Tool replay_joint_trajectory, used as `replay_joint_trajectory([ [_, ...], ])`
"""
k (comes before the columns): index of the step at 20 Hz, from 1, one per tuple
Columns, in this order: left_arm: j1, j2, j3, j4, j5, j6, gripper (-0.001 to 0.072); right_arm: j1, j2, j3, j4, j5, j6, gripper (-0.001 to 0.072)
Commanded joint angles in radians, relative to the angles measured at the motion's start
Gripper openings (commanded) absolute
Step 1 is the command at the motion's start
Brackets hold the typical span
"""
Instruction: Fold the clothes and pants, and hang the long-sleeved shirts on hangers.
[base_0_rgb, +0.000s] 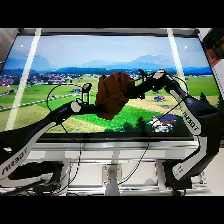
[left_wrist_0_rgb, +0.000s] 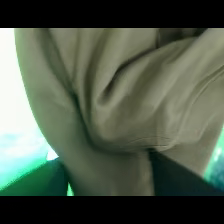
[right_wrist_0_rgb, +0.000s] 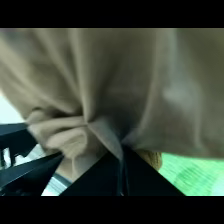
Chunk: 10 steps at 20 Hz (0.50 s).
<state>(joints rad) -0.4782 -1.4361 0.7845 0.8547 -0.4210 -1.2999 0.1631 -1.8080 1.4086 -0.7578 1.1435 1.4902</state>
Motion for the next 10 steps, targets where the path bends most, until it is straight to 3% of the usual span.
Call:
replay_joint_trajectory([
  [1, 0.0, -0.032, 0.0, 0.003, -0.008, -0.001, 0.0225, 0.004, 0.031, 0.002, 0.057, -0.01, -0.047, 0.0011],
  [2, 0.0, -0.031, 0.001, 0.003, -0.009, -0.001, 0.0021, 0.004, 0.045, 0.006, 0.06, -0.01, -0.05, 0.0011],
  [5, 0.004, -0.003, 0.025, 0.012, -0.009, 0.004, 0.0016, 0.0, 0.099, 0.066, 0.065, -0.011, -0.085, 0.0011],
  [8, 0.059, 0.105, 0.071, 0.013, -0.009, 0.14, 0.0017, -0.034, 0.16, 0.18, 0.062, -0.013, -0.094, 0.0011],
  [10, 0.135, 0.214, 0.098, 0.068, -0.008, 0.179, 0.0016, -0.084, 0.209, 0.258, 0.061, -0.02, -0.094, 0.0011],
])
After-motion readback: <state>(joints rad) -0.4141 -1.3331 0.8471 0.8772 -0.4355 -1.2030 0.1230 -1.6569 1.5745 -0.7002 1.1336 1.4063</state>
